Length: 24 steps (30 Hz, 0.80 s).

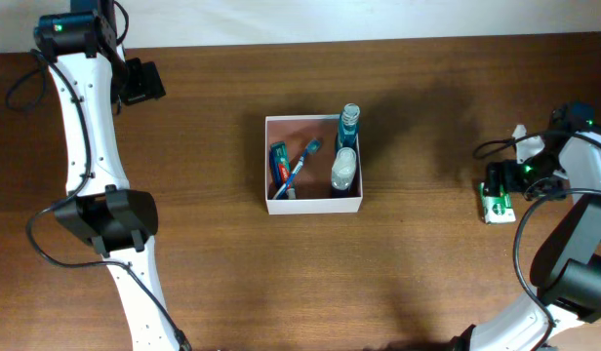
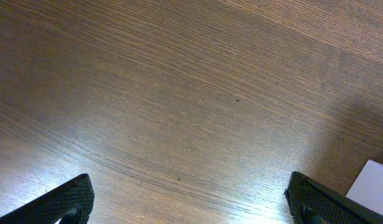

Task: Pack container
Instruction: 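Lower the right gripper over the green Dettol soap box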

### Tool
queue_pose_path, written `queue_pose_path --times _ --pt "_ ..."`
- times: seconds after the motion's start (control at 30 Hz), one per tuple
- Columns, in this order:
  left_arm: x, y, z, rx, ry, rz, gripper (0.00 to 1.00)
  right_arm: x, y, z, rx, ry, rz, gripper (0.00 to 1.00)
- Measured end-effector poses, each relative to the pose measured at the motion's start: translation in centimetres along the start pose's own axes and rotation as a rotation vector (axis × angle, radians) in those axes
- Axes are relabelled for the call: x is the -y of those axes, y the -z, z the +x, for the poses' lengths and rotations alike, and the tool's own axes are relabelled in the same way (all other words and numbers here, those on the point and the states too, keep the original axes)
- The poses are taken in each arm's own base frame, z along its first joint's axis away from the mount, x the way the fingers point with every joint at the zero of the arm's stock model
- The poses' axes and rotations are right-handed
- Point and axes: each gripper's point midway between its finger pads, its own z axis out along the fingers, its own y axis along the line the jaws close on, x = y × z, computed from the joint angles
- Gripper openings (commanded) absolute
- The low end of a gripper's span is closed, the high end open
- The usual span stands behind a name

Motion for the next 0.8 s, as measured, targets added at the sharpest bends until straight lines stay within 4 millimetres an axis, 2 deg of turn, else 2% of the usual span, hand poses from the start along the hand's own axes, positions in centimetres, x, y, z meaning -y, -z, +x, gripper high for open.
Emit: queue_pose_path --times 0.37,0.8 --pt "0.0 0.0 0.0 0.0 0.0 0.0 0.99 -1.5 -0.1 -1.2 0.011 0.071 0.032 0.98" --pt "0.0 0.0 0.0 0.0 0.0 0.0 0.99 -1.7 -0.6 -0.5 -0.009 0.07 0.025 0.98"
